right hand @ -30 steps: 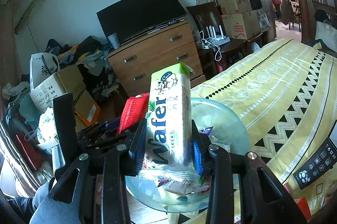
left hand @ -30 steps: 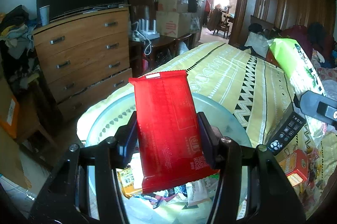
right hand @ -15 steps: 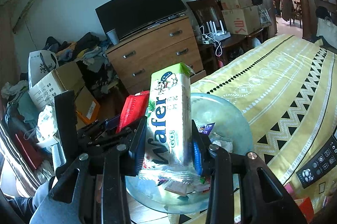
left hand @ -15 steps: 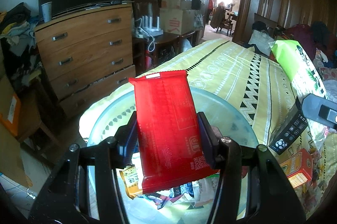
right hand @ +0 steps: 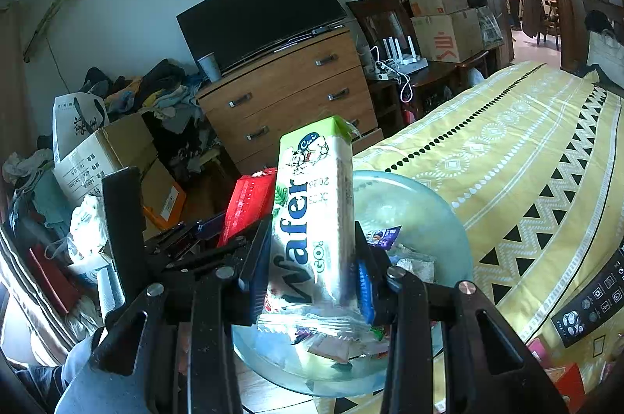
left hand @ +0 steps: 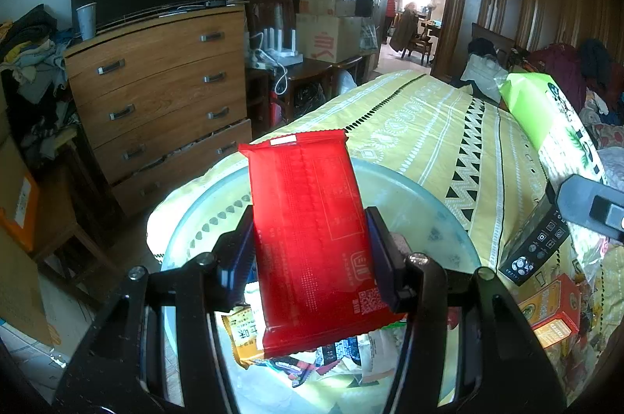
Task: Organize snacks
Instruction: 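Hold the red packet and Wafer packet above the glass bowl with both tools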
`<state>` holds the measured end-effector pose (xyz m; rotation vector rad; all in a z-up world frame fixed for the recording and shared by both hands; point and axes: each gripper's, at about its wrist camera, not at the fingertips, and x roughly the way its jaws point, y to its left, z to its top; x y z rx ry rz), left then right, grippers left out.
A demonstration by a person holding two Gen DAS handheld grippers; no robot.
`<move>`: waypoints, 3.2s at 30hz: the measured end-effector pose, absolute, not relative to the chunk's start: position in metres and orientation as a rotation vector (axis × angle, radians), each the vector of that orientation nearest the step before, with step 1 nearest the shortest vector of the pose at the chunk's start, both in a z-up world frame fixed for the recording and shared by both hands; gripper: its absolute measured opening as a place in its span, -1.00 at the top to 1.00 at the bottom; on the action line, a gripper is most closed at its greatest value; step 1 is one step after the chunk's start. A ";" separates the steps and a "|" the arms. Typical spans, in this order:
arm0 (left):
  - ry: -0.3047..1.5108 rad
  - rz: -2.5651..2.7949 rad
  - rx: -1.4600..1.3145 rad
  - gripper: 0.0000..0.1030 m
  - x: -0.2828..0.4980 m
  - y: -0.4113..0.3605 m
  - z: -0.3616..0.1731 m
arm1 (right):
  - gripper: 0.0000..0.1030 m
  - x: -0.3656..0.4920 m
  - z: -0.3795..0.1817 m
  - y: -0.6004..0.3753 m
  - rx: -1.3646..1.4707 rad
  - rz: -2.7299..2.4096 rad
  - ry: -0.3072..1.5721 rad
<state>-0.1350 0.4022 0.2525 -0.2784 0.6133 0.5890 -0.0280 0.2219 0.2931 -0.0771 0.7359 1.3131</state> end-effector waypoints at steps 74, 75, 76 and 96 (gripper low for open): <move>0.661 0.602 -0.287 -0.04 -0.137 0.418 0.223 | 0.23 -0.029 0.254 0.254 -0.087 1.278 0.805; 0.663 0.602 -0.289 -0.04 -0.137 0.419 0.222 | 0.23 -0.029 0.253 0.255 -0.088 1.278 0.808; 0.664 0.602 -0.291 -0.04 -0.137 0.419 0.221 | 0.23 -0.030 0.252 0.256 -0.089 1.278 0.809; 0.695 0.593 -0.301 -0.04 -0.133 0.421 0.216 | 0.23 -0.028 0.248 0.266 -0.091 1.277 0.832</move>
